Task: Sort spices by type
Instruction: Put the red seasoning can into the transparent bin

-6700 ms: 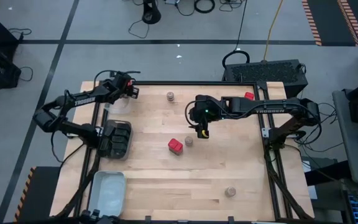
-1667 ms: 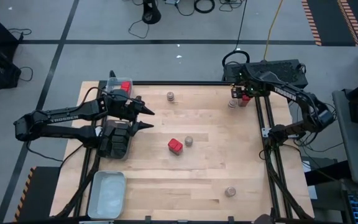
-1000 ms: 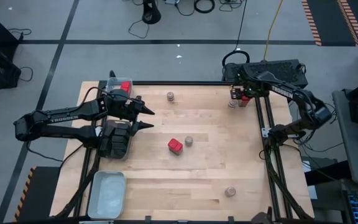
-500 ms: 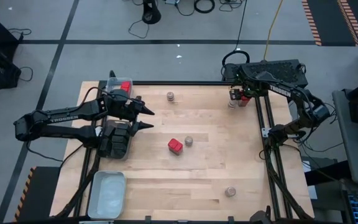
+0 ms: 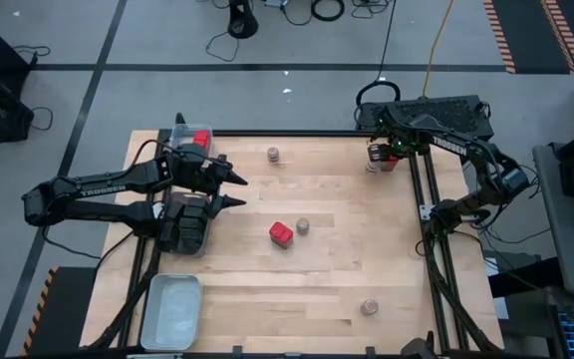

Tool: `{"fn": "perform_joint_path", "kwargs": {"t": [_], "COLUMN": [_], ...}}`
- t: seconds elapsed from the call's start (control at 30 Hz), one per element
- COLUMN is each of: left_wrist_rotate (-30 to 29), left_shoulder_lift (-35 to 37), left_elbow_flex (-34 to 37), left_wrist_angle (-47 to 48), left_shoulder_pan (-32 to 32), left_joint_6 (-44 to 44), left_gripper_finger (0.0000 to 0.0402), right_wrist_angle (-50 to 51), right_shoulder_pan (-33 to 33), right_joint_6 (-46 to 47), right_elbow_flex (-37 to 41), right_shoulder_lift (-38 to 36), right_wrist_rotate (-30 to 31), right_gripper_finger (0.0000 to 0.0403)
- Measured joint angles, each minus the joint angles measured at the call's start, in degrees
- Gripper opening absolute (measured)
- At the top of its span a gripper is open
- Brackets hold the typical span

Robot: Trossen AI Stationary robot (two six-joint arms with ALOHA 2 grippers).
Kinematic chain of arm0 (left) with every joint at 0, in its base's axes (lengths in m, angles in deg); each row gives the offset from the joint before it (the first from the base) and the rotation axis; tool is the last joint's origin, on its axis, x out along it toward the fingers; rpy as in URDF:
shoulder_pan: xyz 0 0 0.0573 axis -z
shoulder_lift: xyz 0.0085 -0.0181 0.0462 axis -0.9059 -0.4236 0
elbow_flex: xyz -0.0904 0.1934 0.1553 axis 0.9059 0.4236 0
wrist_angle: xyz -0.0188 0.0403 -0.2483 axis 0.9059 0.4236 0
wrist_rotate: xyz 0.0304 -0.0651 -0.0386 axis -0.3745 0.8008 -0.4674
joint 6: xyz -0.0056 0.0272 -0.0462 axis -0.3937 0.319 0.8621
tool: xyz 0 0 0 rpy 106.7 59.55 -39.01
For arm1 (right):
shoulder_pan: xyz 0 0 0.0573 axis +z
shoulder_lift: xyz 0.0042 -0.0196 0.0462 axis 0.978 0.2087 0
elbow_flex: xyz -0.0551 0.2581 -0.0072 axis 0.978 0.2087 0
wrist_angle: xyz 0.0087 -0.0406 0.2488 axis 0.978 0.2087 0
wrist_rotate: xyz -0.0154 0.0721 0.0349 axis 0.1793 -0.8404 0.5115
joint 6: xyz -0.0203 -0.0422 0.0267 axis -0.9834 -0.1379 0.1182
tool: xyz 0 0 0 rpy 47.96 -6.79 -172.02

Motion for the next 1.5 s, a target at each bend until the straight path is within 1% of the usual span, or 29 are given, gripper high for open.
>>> {"fn": "perform_joint_path", "kwargs": {"t": [0.23,0.4,0.53,0.6,0.67,0.77,0.9,1.0,1.23,1.3,1.4,1.5], "left_wrist_rotate": [0.02,0.02,0.02,0.02,-0.01,-0.01,-0.03,-0.05,-0.91,-2.47,-6.35,-7.61], "left_shoulder_lift": [-0.02,0.0,-0.02,-0.02,-0.02,-0.03,-0.93,-2.37,-8.17,-10.03,-12.38,-13.86], "left_elbow_flex": [0.0,0.0,0.0,0.0,0.0,0.0,-0.02,-0.02,-0.09,-0.17,-1.73,-3.28], "left_wrist_angle": [-0.77,-2.18,-3.19,-3.53,-4.35,-6.65,-10.02,-12.83,-20.66,-22.71,-22.85,-22.99], "left_shoulder_pan": [0.29,0.29,0.29,0.29,0.29,0.42,1.54,2.74,5.2,5.9,6.89,7.54], "left_joint_6": [0.0,0.09,1.56,1.62,2.86,4.47,5.94,6.12,10.21,10.56,10.54,10.58], "left_gripper_finger": [0.0306,0.0306,0.0306,0.0306,0.0306,0.0306,0.0306,0.0306,0.0306,0.0306,0.0306,0.0306], "right_wrist_angle": [0.6,1.5,3.23,4.45,4.33,3.42,0.52,-2.51,-10.49,-12.14,-12.88,-14.67], "right_shoulder_pan": [0.0,0.05,1.07,2.19,3.76,7.49,14.47,20.47,32.97,35.91,39.91,43.29], "right_joint_6": [-2.89,-5.12,-7.01,-8.16,-9.55,-13.14,-18.38,-20.73,-21.27,-21.24,-21.19,-21.13], "right_elbow_flex": [-1.46,-6.31,-11.82,-14.36,-16.55,-18.42,-18.53,-18.53,-18.51,-18.52,-18.53,-18.51], "right_shoulder_lift": [-1.36,-2.86,-3.77,-3.76,-3.78,-3.78,-3.77,-3.47,-3.38,-2.99,-1.66,0.53], "right_wrist_rotate": [0.09,0.29,0.15,-1.44,-4.92,-10.33,-19.16,-22.98,-23.97,-23.91,-23.58,-23.53], "right_gripper_finger": [0.0189,0.0185,0.0188,0.0188,0.0185,0.0185,0.019,0.0189,0.0188,0.019,0.019,0.0188]}}
